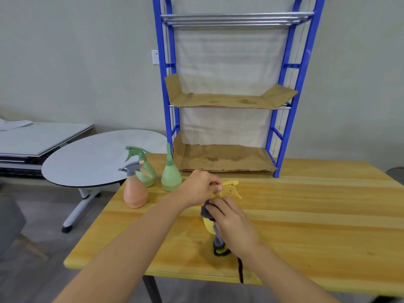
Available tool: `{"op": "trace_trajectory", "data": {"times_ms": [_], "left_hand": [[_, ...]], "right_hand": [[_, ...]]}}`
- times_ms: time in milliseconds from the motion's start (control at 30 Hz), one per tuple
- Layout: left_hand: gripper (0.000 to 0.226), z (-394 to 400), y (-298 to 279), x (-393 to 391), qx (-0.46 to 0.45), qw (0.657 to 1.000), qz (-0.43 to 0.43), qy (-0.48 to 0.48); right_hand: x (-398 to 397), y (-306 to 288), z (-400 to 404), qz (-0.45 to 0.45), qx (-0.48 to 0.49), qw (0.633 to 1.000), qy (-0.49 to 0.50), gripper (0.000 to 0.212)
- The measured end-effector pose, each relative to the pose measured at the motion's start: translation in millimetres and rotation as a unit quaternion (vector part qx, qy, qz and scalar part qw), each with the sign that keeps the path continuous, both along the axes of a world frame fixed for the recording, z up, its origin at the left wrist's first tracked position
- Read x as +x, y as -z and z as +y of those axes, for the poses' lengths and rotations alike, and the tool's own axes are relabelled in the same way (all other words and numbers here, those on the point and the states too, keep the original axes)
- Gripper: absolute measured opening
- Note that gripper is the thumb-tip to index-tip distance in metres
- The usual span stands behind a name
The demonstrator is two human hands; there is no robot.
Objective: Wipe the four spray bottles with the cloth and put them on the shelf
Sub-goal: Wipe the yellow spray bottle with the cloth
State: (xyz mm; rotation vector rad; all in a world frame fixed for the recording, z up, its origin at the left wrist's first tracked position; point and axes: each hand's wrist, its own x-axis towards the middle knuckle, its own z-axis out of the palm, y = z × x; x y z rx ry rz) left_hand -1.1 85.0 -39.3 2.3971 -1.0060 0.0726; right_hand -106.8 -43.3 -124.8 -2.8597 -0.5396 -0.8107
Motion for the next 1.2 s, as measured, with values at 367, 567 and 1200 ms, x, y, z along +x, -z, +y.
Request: {"op": "trace_trajectory", "data": {"times_ms": [367, 567, 1200], "left_hand": [[0.016, 2, 1, 3, -0.024, 1.0, 0.011, 0.01], [0.018, 4, 5, 4, -0.035, 0.998, 0.046, 0.008], [0.03, -7, 45, -4, -0.316, 0.879, 0.357, 0.007]], "right_hand": [[-5, 19, 6, -0.025, -0.041, 0.999, -0.017, 0.042], [-24, 41, 3, 0.008, -0.051, 0.997, -0.055, 0.031], [-2, -8, -20, -0.127, 0.371, 0.913, 0.108, 0.045]]}}
